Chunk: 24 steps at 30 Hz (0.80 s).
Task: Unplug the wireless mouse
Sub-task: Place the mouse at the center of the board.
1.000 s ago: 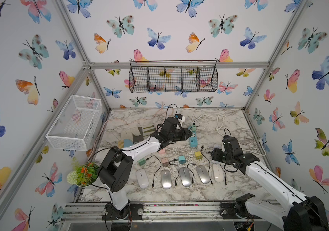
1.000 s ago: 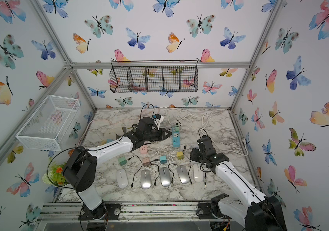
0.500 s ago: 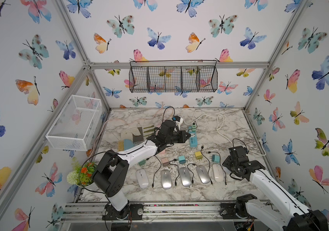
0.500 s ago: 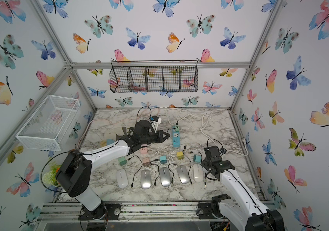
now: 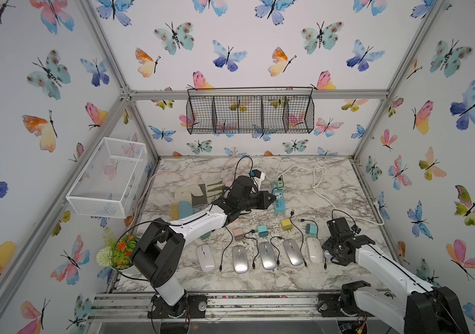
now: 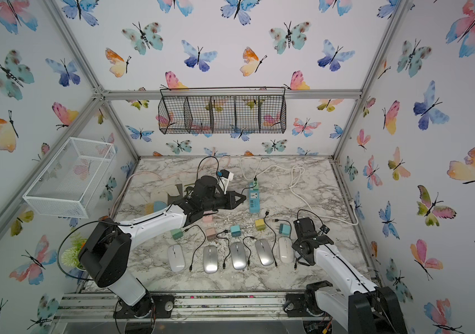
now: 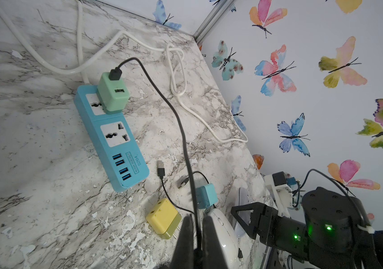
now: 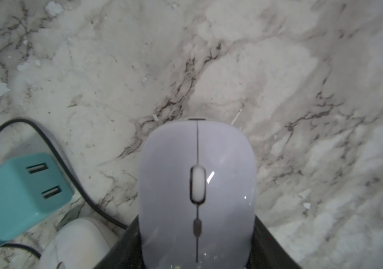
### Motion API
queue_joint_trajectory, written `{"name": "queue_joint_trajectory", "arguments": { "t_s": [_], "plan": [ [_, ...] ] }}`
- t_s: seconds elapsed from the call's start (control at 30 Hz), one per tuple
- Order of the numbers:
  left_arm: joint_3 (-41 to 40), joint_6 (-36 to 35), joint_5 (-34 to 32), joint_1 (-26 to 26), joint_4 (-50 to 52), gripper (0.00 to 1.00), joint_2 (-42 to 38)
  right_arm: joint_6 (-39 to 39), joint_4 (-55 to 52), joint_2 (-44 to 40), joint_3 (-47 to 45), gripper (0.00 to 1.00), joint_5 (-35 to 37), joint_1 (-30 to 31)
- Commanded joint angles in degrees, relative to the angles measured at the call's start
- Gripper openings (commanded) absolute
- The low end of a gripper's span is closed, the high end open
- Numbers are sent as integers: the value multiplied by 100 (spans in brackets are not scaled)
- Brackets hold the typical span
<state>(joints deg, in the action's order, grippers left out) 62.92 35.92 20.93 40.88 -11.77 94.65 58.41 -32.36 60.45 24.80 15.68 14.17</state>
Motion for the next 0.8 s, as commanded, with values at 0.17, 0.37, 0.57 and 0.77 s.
{"name": "queue_joint_trajectory", "arguments": {
  "t_s": [0.17, 0.37, 0.57, 0.77],
  "plan": [
    [-42, -86, 140, 16, -159, 0, -184, 17, 218, -33, -29, 9, 357, -372],
    [-107, -77, 140, 16, -190, 0, -184, -323, 364, 1, -8, 15, 168, -691],
    [-113, -62, 157, 16, -194, 0, -175, -471, 564, 466, -28, 44, -230, -741],
    [-117, -63, 203, 16, -175, 0, -157, -466, 323, 157, 181, 85, 181, -749]
  ]
}}
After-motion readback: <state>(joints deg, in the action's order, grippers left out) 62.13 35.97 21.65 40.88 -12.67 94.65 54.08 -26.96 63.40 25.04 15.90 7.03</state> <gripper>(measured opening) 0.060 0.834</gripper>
